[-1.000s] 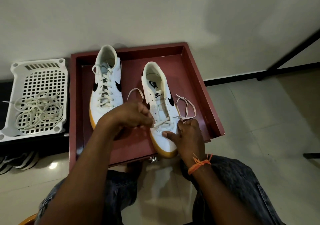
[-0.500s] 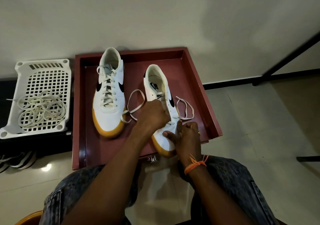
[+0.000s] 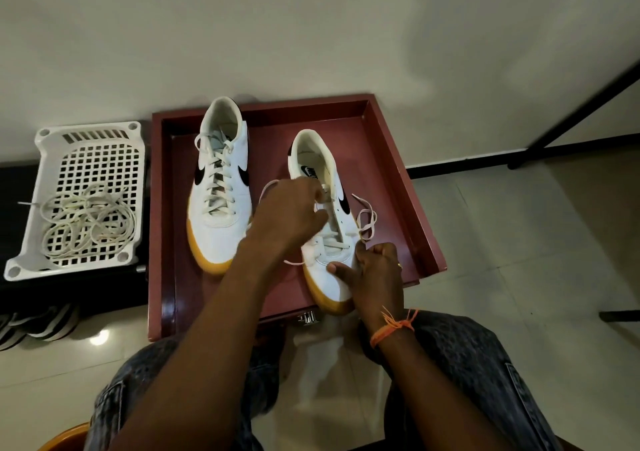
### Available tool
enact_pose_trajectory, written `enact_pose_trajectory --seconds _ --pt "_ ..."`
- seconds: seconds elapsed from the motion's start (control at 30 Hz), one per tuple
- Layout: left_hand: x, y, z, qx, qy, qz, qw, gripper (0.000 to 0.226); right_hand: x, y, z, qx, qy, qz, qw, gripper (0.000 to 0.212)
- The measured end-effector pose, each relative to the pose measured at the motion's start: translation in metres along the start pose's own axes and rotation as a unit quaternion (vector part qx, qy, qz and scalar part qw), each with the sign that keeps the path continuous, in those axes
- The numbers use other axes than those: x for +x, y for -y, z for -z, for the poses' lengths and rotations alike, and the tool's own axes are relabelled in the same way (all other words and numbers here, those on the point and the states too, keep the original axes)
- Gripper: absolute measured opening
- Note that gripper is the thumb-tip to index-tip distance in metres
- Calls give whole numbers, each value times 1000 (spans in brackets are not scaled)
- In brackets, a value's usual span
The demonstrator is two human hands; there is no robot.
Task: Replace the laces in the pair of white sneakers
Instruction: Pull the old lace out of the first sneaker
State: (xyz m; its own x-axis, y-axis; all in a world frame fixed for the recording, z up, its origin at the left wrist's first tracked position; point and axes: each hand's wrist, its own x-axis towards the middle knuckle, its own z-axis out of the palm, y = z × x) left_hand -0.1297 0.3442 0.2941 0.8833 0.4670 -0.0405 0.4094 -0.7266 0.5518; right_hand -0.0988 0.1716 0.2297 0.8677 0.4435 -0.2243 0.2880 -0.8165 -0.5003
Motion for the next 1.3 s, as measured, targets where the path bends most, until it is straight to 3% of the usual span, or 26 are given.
enact_pose_trajectory --seconds 0.13,0.2,0.3,0.37,0.47,0.6,0.7,0.77,0.83,0.93,1.03,1.1,1.17,1.23,1.3 --pt "-6 -2 -36 64 59 -8 996 15 -1 -1 -1 7 1 -7 1000 66" --pt "-5 -1 -37 29 77 -1 997 7 0 0 -1 1 6 -7 1000 66" --pt "-2 -4 -17 -63 106 20 992 18 0 0 0 -6 5 -6 1000 63" --pt "1 2 5 -99 56 61 992 18 0 0 0 -4 3 -1 1000 61" --pt "3 37 35 -57 -54 144 986 28 0 -1 0 10 -7 -3 1000 55" --pt "-6 62 36 -9 -70 239 969 27 1 0 0 8 -1 -5 1000 64" --pt "-1 30 15 -21 -86 153 984 19 1 1 2 0 4 -6 1000 64" --pt "2 6 1 -56 -43 58 996 12 1 3 4 -13 9 -1 1000 64" --pt "-1 -7 -19 -3 20 -8 1000 7 1 3 5 -22 11 -1 1000 65" --pt "-8 -8 -38 45 77 -13 996 20 0 5 5 -11 8 -7 1000 66" --pt "-5 -3 -36 -20 97 -7 995 8 0 6 6 -5 10 -4 1000 66" --pt "-1 -3 -23 -78 117 33 989 14 -1 6 7 -10 11 -1 1000 64" --pt "5 4 -6 -145 83 103 981 12 -1 6 7 -17 10 1 1000 60" --pt "6 14 15 -218 2 186 958 11 -1 6 7 -8 5 1 1000 56" --pt "5 29 32 -206 -85 218 950 13 -1 5 7 4 1 -2 1000 56"
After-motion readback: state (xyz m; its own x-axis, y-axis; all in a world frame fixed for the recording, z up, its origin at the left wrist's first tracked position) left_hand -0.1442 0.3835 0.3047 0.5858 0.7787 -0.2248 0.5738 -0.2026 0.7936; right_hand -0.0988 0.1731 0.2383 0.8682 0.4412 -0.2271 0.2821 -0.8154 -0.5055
